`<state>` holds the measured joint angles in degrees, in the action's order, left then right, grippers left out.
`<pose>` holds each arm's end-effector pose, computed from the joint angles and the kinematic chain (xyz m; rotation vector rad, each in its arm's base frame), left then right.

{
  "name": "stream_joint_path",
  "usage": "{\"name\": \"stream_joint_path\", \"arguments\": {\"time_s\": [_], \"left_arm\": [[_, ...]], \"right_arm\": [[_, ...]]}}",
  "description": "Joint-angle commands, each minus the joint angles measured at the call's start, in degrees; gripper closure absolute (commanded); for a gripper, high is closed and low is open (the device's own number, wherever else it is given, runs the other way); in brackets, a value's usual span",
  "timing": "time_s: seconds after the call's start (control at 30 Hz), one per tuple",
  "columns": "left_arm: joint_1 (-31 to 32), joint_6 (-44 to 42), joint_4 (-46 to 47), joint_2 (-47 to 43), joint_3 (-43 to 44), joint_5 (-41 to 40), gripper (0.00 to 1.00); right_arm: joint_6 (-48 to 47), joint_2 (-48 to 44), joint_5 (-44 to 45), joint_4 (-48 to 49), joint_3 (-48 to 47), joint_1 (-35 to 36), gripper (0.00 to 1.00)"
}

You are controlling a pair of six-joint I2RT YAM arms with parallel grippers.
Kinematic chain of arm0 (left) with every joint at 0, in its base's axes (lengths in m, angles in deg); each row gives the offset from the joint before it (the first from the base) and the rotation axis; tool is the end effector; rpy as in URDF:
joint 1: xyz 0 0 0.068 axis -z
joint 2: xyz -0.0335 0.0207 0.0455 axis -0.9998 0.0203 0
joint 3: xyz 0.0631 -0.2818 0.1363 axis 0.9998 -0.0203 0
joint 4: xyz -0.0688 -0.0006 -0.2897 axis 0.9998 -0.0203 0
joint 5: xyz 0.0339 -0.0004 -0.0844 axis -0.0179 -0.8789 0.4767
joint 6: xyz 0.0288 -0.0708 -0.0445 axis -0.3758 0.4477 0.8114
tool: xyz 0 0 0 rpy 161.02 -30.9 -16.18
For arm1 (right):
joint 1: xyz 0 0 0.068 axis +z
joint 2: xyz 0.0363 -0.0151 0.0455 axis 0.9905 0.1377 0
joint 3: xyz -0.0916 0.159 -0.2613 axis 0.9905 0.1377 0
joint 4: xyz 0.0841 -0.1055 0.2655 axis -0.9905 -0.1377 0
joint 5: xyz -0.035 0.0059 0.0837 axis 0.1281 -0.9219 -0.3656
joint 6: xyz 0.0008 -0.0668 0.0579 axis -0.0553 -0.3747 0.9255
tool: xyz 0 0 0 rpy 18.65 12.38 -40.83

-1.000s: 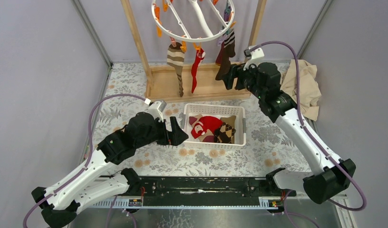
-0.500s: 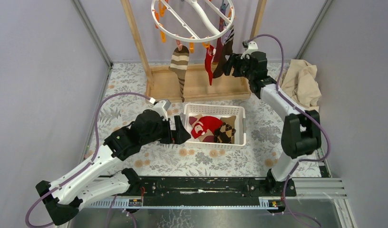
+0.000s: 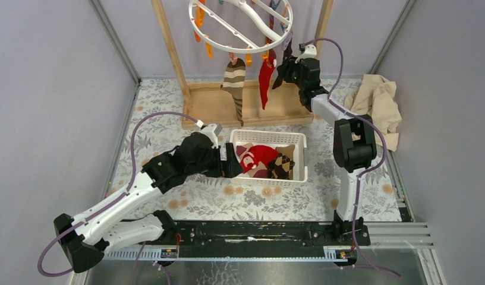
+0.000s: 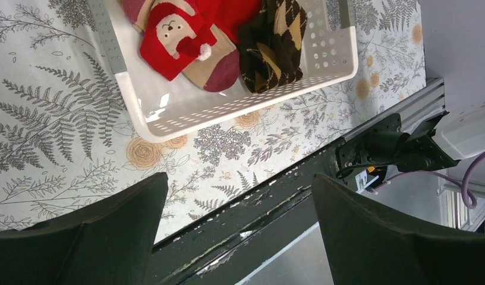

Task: Remove the socks clipped to the hanger
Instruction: Adjust the hanger on the clothesline.

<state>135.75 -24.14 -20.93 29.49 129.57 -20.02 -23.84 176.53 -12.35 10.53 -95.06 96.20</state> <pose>0.1659 -0.1826 0.3222 0.1761 2.3955 -0.8203 0.5853 0.1559 0.3029 -0.0509 1.6345 0.4998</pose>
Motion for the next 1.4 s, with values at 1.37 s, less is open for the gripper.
{"name": "stream_joint_path", "arguments": {"time_s": [1.37], "left_arm": [[0.5,-4.4,0.9,-6.0,4.9,-2.4,0.01]], "right_arm": [[-21.6,-45.1,21.8,-9.3,21.5,34.7,0.91]]}}
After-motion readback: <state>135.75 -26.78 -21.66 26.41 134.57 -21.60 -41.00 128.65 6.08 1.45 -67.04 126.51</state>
